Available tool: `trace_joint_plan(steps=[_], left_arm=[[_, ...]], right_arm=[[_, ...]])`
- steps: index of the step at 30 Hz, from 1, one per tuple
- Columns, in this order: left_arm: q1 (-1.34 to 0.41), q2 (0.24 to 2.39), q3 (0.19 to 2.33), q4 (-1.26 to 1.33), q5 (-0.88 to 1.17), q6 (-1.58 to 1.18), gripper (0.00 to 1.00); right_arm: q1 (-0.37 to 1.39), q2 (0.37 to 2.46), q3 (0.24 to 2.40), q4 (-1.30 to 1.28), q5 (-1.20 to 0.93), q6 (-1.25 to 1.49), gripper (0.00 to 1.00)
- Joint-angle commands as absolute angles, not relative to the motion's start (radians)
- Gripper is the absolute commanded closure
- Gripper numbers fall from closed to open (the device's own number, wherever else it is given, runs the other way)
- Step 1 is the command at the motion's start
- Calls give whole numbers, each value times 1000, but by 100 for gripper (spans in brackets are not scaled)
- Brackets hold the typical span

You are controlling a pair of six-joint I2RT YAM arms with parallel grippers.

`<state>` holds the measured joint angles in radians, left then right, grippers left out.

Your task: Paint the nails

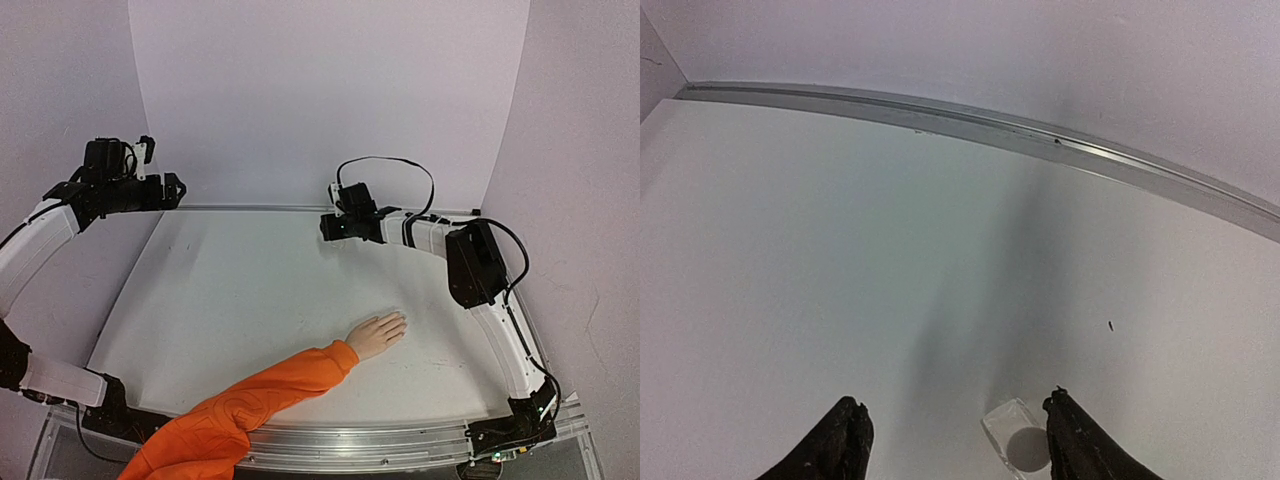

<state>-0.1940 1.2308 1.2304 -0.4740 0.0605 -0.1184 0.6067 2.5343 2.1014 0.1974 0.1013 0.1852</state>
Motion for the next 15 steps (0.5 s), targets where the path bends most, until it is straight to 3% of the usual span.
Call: trace_joint_plan(steps=[1,8,15], left_arm=[[-202,1197,1285,-451,81,-95,1],[-207,1193,1281,-451,83,-94,1],[-211,1186,1279,-449,83,-88,1]], right_arm=[[610,2560,2159,175,156,186,40],[609,2563,2169,169,173,181,34],[609,2565,2152,157,202,187,43]])
